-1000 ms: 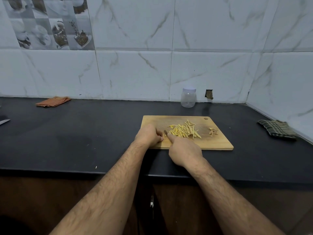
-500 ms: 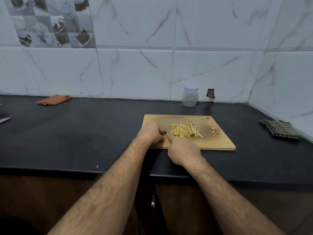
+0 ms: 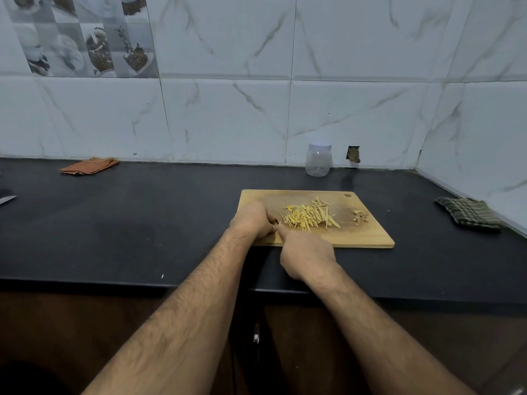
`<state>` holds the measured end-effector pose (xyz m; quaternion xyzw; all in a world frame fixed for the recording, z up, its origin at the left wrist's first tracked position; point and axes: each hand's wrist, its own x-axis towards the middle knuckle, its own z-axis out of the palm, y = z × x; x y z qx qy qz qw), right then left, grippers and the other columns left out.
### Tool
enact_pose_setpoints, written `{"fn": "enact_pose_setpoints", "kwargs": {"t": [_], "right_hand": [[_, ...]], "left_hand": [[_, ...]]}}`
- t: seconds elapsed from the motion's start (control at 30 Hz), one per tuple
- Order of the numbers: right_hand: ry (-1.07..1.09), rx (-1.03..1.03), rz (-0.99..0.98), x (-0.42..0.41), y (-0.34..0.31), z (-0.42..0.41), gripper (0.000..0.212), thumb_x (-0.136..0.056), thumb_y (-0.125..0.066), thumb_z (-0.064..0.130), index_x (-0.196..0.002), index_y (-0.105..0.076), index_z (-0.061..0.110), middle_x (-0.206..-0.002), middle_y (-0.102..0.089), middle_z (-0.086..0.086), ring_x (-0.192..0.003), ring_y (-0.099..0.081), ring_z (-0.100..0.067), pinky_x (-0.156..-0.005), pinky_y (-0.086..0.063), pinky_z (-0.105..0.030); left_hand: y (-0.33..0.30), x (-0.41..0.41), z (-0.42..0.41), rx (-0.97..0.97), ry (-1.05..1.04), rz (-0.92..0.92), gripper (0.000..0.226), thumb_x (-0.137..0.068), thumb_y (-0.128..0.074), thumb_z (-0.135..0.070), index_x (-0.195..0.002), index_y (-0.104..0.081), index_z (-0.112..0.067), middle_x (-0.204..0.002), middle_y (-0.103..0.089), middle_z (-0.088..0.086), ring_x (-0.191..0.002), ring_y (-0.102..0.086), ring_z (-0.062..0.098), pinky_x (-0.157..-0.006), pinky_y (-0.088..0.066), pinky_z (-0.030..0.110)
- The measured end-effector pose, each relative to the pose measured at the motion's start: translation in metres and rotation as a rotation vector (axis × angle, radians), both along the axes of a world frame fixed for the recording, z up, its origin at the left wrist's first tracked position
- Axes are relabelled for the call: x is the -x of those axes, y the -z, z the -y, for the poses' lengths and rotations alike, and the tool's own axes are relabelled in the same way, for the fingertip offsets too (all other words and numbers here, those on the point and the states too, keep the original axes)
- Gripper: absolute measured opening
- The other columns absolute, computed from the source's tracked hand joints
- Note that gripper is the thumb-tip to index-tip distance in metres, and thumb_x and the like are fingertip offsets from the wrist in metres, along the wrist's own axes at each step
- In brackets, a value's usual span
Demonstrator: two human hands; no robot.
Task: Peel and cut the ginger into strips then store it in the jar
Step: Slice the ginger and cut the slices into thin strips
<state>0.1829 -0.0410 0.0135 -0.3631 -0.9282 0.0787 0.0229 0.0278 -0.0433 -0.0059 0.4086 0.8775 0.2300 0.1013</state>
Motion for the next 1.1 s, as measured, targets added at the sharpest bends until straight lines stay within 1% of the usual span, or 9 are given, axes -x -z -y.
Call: {"fn": "enact_pose_setpoints", "kwargs": {"t": [0.07, 0.13, 0.2, 0.33, 0.43, 0.57, 0.77, 1.1], "right_hand": [[-0.002, -0.004, 0.011, -0.009, 0.002, 0.004, 0.073, -0.095, -0.040, 0.005, -0.156, -0.020, 0.038, -0.132, -0.060, -0.006, -0.117, -0.059, -0.027, -0.083, -0.047, -0.038], [0.001, -0.019, 0.020, -0.013, 0.003, 0.007, 0.073, -0.096, -0.040, 0.005, -0.157, -0.019, 0.037, -0.133, -0.060, -0.006, -0.117, -0.058, -0.027, -0.085, -0.048, -0.039], [0.012, -0.024, 0.024, -0.014, 0.003, 0.006, 0.072, -0.096, -0.040, 0.005, -0.157, -0.019, 0.037, -0.132, -0.060, -0.005, -0.116, -0.059, -0.027, -0.084, -0.048, -0.038], [0.053, -0.028, 0.014, -0.008, 0.003, 0.002, 0.071, -0.096, -0.039, 0.004, -0.157, -0.020, 0.037, -0.127, -0.062, -0.006, -0.114, -0.060, -0.026, -0.078, -0.048, -0.036], [0.071, -0.016, -0.019, -0.005, 0.001, -0.002, 0.069, -0.097, -0.040, 0.005, -0.156, -0.024, 0.036, -0.129, -0.061, -0.005, -0.114, -0.059, -0.025, -0.080, -0.048, -0.036], [0.070, 0.034, -0.055, -0.005, 0.000, -0.004, 0.069, -0.097, -0.041, 0.008, -0.156, -0.023, 0.038, -0.135, -0.058, -0.006, -0.120, -0.056, -0.026, -0.089, -0.048, -0.038], [0.062, 0.080, -0.099, 0.002, 0.001, -0.003, 0.069, -0.096, -0.042, 0.010, -0.156, -0.024, 0.039, -0.140, -0.056, -0.004, -0.123, -0.054, -0.025, -0.093, -0.047, -0.038], [0.046, 0.069, -0.078, 0.003, 0.002, -0.006, 0.068, -0.096, -0.041, 0.011, -0.155, -0.024, 0.041, -0.140, -0.055, -0.004, -0.123, -0.054, -0.024, -0.091, -0.047, -0.037]], "left_hand": [[0.001, 0.001, 0.000, -0.002, -0.012, 0.004, 0.018, -0.087, -0.071, -0.032, -0.105, -0.077, -0.032, -0.105, -0.072, -0.009, -0.104, -0.062, 0.015, -0.090, -0.050, 0.029], [0.000, 0.002, 0.001, -0.012, -0.020, 0.019, 0.018, -0.087, -0.072, -0.031, -0.105, -0.076, -0.033, -0.108, -0.072, -0.010, -0.106, -0.060, 0.013, -0.093, -0.049, 0.029], [-0.001, 0.001, 0.002, -0.022, -0.015, 0.037, 0.019, -0.088, -0.072, -0.029, -0.107, -0.076, -0.033, -0.110, -0.071, -0.011, -0.105, -0.059, 0.011, -0.094, -0.048, 0.029], [-0.002, -0.001, 0.004, -0.029, -0.014, 0.063, 0.024, -0.089, -0.072, -0.028, -0.113, -0.074, -0.032, -0.115, -0.070, -0.009, -0.112, -0.059, 0.013, -0.097, -0.047, 0.030], [0.000, 0.001, 0.004, -0.027, -0.022, 0.073, 0.024, -0.087, -0.074, -0.029, -0.111, -0.074, -0.032, -0.116, -0.070, -0.009, -0.112, -0.060, 0.013, -0.099, -0.047, 0.031], [0.002, 0.001, 0.004, -0.037, -0.030, 0.080, 0.027, -0.087, -0.073, -0.033, -0.114, -0.072, -0.036, -0.119, -0.069, -0.012, -0.117, -0.058, 0.013, -0.103, -0.046, 0.035], [0.000, 0.000, 0.005, -0.031, -0.017, 0.082, 0.027, -0.090, -0.070, -0.032, -0.115, -0.071, -0.040, -0.118, -0.069, -0.014, -0.116, -0.058, 0.013, -0.101, -0.047, 0.033], [0.000, -0.001, 0.005, -0.030, -0.018, 0.083, 0.025, -0.090, -0.070, -0.031, -0.115, -0.072, -0.037, -0.115, -0.070, -0.014, -0.113, -0.058, 0.012, -0.100, -0.047, 0.034]]}}
